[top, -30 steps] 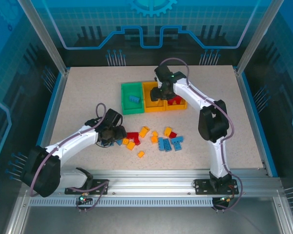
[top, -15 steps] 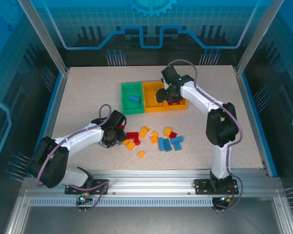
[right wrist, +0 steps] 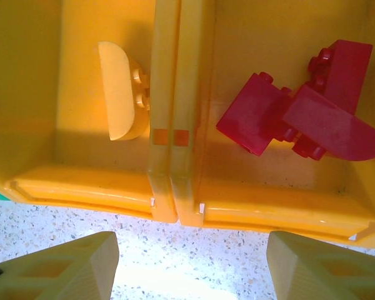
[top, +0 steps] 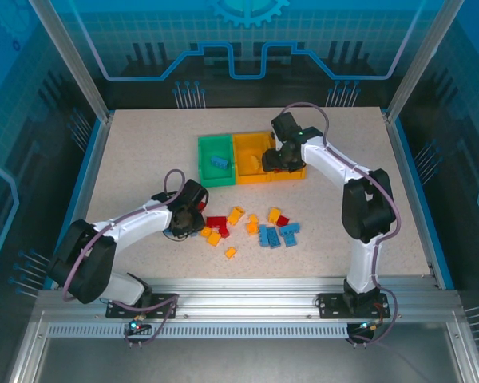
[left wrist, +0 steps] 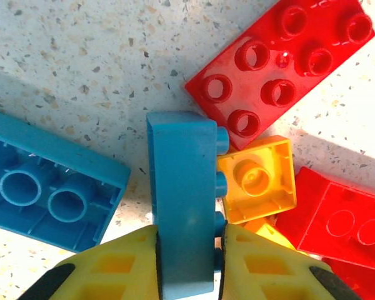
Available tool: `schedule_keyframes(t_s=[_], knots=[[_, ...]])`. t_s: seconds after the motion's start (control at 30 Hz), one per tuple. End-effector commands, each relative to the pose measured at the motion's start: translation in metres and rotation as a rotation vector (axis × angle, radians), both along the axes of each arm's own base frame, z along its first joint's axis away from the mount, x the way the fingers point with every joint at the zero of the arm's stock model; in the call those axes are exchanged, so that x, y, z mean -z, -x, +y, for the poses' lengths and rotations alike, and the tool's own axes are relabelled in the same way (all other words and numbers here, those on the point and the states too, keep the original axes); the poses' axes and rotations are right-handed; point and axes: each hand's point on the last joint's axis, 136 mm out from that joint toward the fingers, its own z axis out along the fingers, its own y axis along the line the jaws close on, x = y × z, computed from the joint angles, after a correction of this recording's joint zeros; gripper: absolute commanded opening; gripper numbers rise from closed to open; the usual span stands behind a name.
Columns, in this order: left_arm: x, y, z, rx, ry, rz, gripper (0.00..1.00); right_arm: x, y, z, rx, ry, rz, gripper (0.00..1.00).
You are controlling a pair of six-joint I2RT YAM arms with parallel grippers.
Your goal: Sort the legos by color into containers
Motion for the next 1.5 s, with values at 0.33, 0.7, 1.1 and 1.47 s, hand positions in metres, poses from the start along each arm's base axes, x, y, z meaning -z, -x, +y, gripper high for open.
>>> schedule_keyframes(t_s=[0.33,0.7,1.1,1.47], knots=[[-0.068,-0.038,-0.009,0.082,-0.02,-0.173,0.23,-0.009,0.012,-0.011,0.009,-0.006,-0.024,0.65],[-0.125,-0.16,-0.043,0.203,-0.022,-0.364,0.25,-0.006,0.039,-0.014,-0.021,-0.04,-0.028,0.65],[-0.09,-0.227,-0.052,0.236,0.002,-0.306,0.42,-0.004,0.049,-0.023,-0.031,-0.012,-0.02,0.66],[-0.114,-0.157,-0.009,0.223,-0.122,-0.314,0.9,-0.001,0.056,-0.034,-0.025,0.01,-0.012,0.67]])
